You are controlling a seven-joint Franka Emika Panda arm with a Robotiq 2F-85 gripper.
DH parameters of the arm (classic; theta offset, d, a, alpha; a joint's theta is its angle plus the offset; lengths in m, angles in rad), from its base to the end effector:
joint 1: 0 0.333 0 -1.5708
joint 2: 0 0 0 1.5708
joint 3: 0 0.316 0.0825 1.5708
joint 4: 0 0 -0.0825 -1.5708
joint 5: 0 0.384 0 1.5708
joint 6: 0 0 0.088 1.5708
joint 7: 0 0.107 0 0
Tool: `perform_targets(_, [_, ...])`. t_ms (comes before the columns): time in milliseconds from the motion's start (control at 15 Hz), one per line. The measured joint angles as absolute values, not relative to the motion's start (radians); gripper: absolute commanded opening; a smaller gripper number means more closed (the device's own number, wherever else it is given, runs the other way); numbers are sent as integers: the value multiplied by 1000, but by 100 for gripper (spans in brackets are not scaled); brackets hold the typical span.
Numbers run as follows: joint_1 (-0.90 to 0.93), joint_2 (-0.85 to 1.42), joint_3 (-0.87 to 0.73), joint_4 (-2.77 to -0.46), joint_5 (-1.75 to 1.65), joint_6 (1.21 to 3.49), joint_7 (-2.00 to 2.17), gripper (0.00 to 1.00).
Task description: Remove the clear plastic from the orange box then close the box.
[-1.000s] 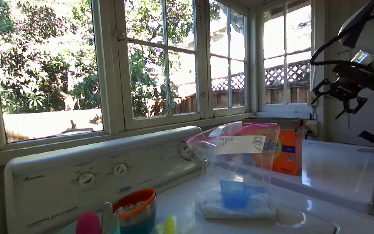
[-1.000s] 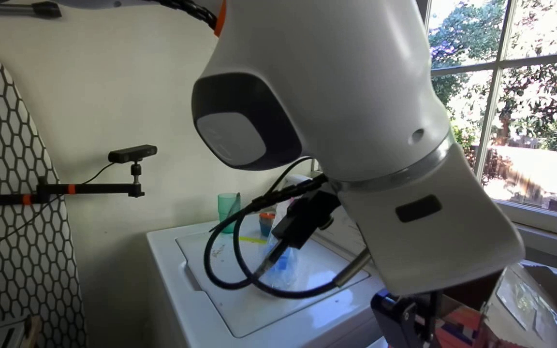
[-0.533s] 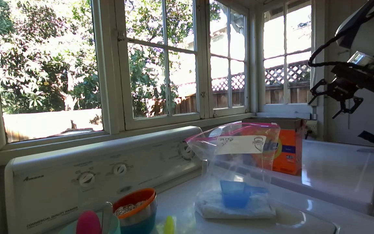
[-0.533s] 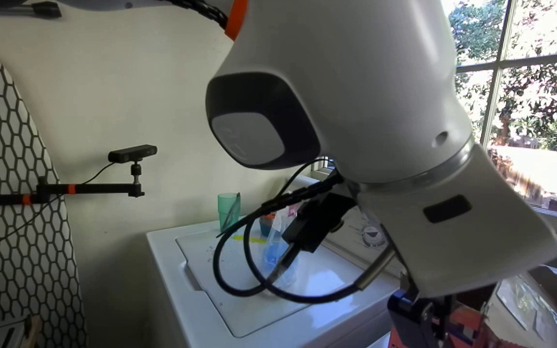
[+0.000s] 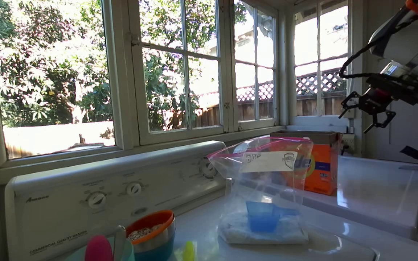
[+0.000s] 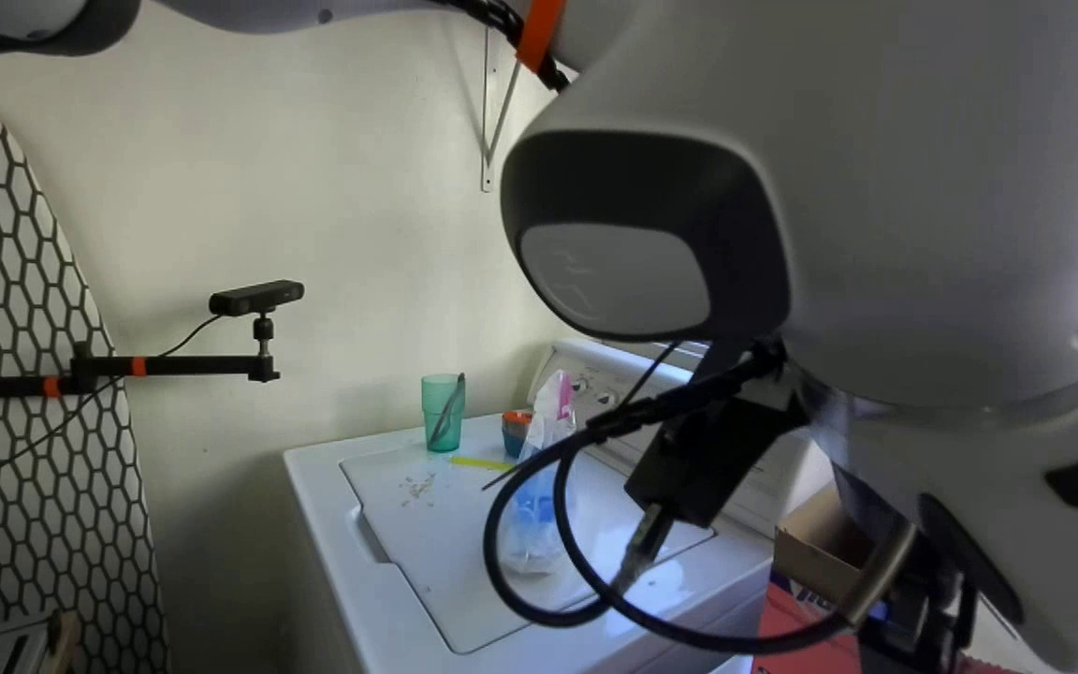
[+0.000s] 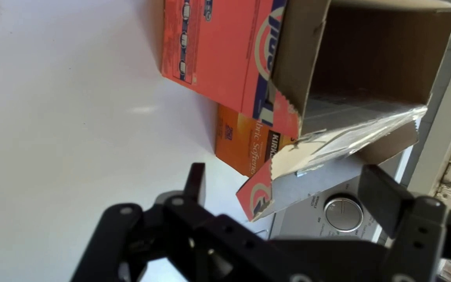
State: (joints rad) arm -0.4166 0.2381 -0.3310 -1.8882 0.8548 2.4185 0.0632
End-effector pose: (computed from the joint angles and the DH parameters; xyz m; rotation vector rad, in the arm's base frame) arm 0.4796 -0.4230 0.4200 -2.0407 1.6473 -0.6471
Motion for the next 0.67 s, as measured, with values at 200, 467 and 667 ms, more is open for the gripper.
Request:
perform_targets(200, [-431, 307, -330, -1831, 855, 2397, 100, 100])
perform_targets(467, [-441, 369, -322, -1773, 861, 2395, 168, 100])
perform_targets(667, [-449, 402, -312, -1738, 885, 2393, 197, 100])
